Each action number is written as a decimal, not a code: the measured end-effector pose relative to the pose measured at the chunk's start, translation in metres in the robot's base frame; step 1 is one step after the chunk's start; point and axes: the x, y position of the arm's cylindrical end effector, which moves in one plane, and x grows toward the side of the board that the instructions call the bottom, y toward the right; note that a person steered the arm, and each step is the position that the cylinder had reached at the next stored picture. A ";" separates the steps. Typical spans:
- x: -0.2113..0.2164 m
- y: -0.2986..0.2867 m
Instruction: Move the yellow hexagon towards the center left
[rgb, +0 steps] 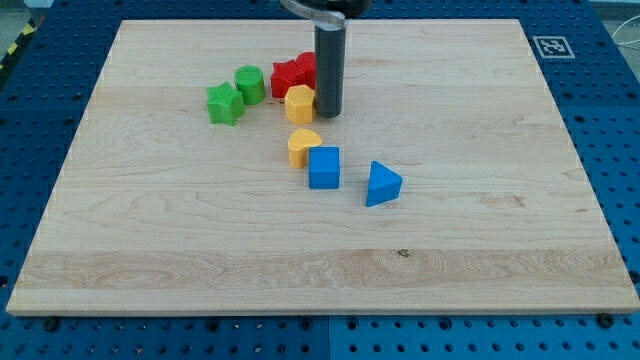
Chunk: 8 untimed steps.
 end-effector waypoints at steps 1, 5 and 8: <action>0.019 -0.010; 0.004 0.046; -0.030 0.029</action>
